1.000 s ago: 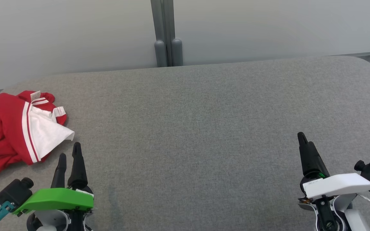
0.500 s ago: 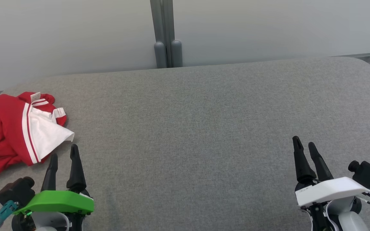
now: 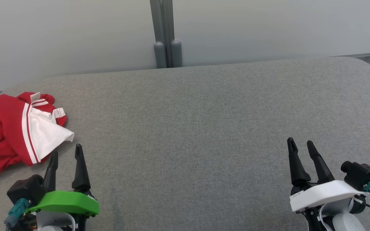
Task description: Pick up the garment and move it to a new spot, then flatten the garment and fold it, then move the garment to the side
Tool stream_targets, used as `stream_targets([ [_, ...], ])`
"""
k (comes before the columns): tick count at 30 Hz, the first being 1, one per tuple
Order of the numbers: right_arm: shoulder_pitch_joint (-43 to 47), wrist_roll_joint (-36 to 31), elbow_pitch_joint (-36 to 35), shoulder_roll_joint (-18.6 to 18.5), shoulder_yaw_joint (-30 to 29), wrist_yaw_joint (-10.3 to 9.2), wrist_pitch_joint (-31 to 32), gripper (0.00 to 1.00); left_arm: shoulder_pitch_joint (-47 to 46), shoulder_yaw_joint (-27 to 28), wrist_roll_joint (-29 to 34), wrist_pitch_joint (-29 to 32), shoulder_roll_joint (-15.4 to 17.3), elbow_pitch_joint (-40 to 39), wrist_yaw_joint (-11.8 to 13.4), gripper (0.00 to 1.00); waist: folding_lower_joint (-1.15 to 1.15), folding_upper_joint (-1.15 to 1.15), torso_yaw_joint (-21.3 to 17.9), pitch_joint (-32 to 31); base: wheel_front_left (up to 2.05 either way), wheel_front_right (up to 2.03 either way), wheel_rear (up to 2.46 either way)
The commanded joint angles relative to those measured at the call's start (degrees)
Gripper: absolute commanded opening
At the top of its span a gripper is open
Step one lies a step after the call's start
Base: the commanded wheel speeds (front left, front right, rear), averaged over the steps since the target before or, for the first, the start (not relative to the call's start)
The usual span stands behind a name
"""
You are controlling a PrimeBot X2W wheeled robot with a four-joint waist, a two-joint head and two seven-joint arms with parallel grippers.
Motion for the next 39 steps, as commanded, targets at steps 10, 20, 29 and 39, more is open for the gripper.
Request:
stream_targets([
  [10,0.35,-7.38,-1.85,-0.12,0.43,0.02,-1.78,1.0,-0.45,-0.73,6.4,-1.78,1.1,-0.85,0.75,1.0,0.0,0.0,-0.13,-0.09,0.0,0.0,0.0],
  [20,0.92,-12.83,-2.31,-0.01,0.69,0.03,-3.04,1.0,0.07,-0.59,9.97,-3.06,1.15,-0.94,-0.07,1.0,0.0,0.0,-0.03,-0.33,0.0,0.0,0.0],
  [29,1.33,-17.15,-2.86,0.04,0.62,0.03,-4.06,1.0,0.59,-0.12,13.31,-4.07,1.43,-1.97,-1.67,1.0,0.0,0.0,0.02,-0.48,0.0,0.0,0.0],
  [39,1.66,-21.78,-3.29,-0.09,0.15,0.02,-5.16,1.0,0.96,1.67,15.91,-5.16,1.26,0.97,-2.53,1.0,0.0,0.0,0.0,-0.84,0.0,0.0,0.0],
])
